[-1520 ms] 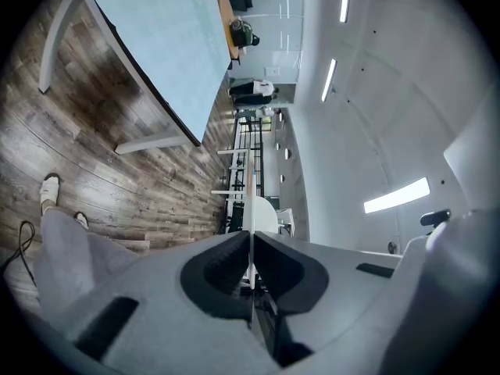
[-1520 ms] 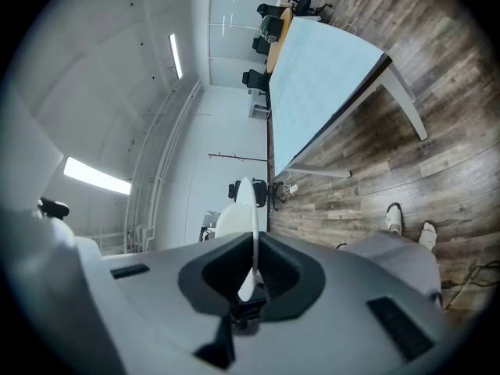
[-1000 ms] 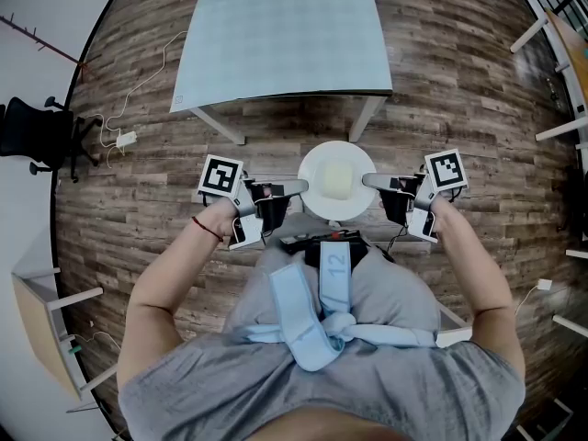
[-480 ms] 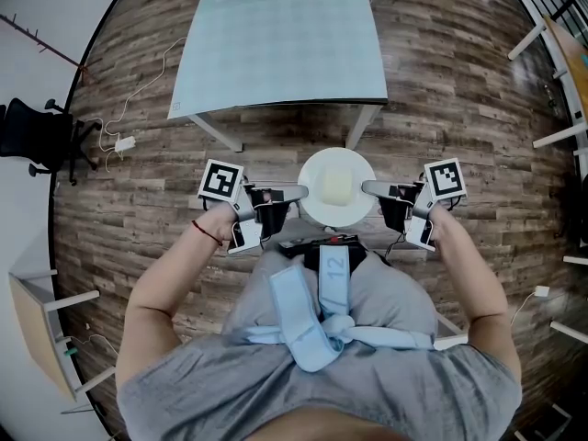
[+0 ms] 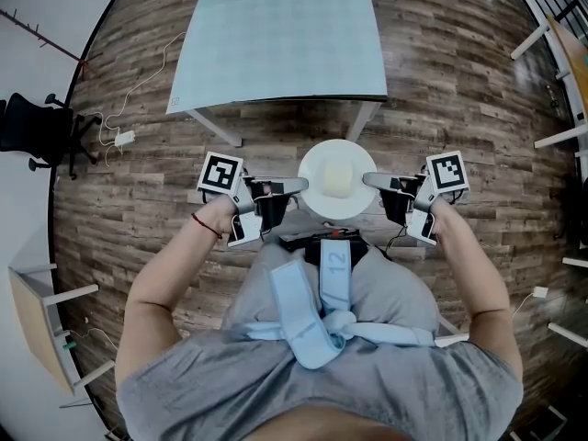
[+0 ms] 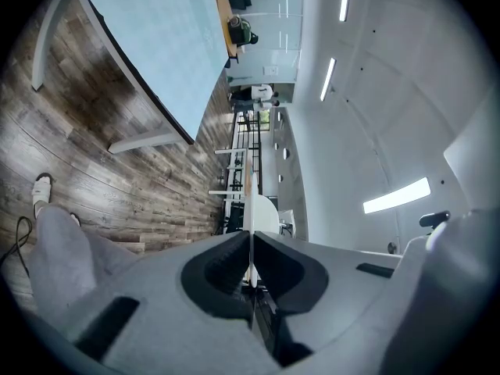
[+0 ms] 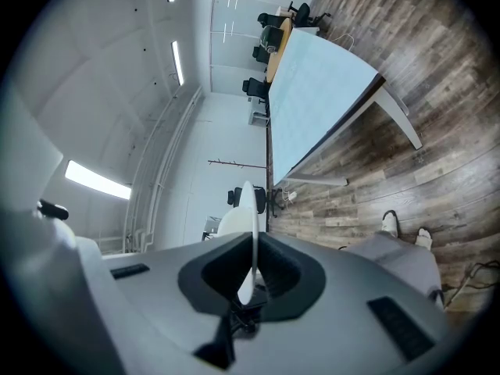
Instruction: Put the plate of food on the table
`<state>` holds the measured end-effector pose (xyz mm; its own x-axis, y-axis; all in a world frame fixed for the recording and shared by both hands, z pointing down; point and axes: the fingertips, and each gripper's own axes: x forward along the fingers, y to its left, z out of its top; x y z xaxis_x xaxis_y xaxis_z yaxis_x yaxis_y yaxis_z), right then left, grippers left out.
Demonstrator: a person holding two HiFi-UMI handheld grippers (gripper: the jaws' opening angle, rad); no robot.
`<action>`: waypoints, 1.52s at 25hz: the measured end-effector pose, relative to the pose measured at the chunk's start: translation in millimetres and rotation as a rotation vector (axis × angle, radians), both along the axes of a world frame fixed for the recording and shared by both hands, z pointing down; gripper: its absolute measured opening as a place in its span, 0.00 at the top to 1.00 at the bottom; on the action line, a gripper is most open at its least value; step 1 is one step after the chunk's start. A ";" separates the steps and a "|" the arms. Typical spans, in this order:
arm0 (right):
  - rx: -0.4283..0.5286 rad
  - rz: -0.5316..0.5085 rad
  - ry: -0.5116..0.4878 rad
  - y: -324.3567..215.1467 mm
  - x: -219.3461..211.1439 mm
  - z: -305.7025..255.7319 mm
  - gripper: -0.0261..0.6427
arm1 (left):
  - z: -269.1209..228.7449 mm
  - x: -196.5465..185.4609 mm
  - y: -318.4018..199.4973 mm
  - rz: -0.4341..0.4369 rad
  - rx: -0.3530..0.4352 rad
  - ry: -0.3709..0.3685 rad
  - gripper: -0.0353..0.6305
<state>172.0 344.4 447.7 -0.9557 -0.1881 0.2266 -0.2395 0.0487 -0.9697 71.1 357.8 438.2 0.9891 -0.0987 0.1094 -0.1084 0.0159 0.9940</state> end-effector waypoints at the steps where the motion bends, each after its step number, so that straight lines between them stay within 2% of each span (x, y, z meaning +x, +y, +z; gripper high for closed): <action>1: 0.005 -0.002 0.001 -0.8 -0.3 0.0 0.90 | 0.0 0.2 -0.7 -0.001 0.004 0.002 0.91; 17: 0.026 -0.012 0.018 -5.1 -2.5 4.5 0.90 | 6.0 -1.1 -2.2 -0.015 0.006 0.015 0.91; 23: 0.004 -0.022 0.028 -62.5 -31.1 2.2 0.90 | 4.0 -29.4 -59.3 -0.026 -0.017 0.018 0.91; 33: 0.000 -0.024 0.043 -123.9 -63.1 -3.4 0.91 | 0.1 -60.2 -117.7 -0.036 -0.019 0.041 0.91; 38: -0.029 -0.011 0.049 -209.0 -113.7 -8.2 0.91 | -4.7 -111.0 -202.7 -0.032 -0.058 0.054 0.91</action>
<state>58.2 135.4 439.5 -0.9452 -0.1701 0.2786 -0.2865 0.0233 -0.9578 -39.8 155.1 433.5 0.9902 -0.1250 0.0626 -0.0534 0.0759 0.9957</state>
